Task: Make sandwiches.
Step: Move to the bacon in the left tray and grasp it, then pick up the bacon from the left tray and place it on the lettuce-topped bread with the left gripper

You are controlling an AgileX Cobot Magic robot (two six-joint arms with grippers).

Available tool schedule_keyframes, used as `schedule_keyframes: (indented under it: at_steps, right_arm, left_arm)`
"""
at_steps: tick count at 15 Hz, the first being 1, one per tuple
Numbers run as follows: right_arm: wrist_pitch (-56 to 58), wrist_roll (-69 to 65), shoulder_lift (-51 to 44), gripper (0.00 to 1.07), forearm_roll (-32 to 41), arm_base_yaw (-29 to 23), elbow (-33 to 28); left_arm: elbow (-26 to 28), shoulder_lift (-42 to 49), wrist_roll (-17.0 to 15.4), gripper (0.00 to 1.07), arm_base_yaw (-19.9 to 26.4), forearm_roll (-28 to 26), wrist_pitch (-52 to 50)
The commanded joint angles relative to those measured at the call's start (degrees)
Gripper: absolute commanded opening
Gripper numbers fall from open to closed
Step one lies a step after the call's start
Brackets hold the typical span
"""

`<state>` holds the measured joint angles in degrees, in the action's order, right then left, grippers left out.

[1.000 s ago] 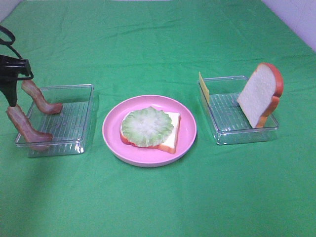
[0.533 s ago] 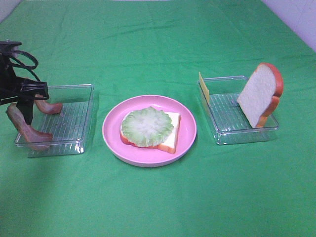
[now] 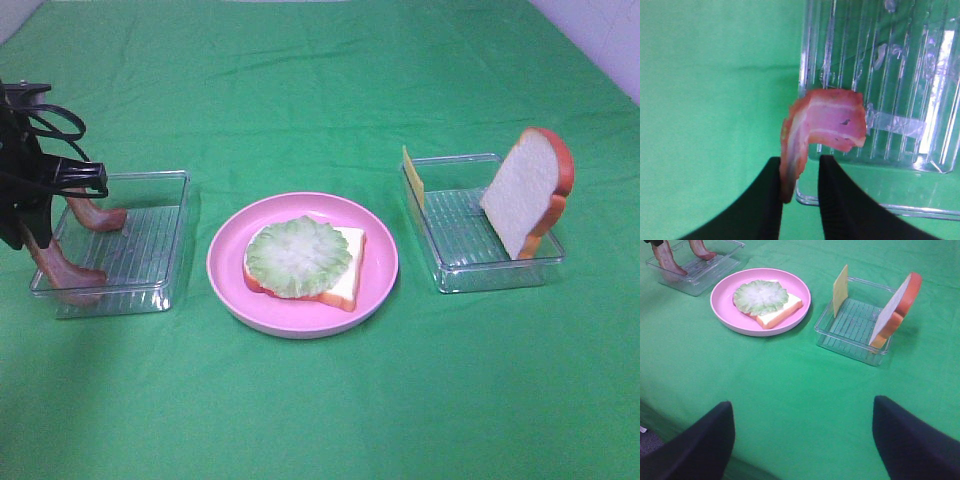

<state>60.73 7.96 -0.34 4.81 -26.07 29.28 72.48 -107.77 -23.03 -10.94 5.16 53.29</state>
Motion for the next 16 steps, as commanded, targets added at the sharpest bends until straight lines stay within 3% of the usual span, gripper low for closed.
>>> schedule_keyframes:
  at_steps: [1,7,10,13,15,16]
  right_arm:
    - [0.11,0.57,-0.80,0.72,0.17,-0.23,-0.23]
    - [0.11,0.57,-0.80,0.72,0.17,-0.23,-0.23]
    - [0.11,0.57,-0.80,0.72,0.17,-0.23,-0.23]
    - [0.11,0.57,-0.80,0.72,0.17,-0.23,-0.23]
    - [0.11,0.57,-0.80,0.72,0.17,-0.23,-0.23]
    - [0.11,0.57,-0.80,0.72,0.17,-0.23,-0.23]
  left_arm:
    - [0.00,-0.23,-0.46,0.03,0.11,-0.40,-1.66]
    - [0.06,2.01,0.00,0.00,0.11,-4.01,-3.32]
    - [0.06,7.39,2.98,0.00,0.11,-11.52,-6.93]
    - [0.06,11.92,9.34,0.00,0.06,-20.11,-10.43]
    - [0.06,12.83,15.64,0.00,0.00,-28.88,-12.55]
    - [0.00,12.32,21.03,0.00,-0.63,-35.92,-13.64]
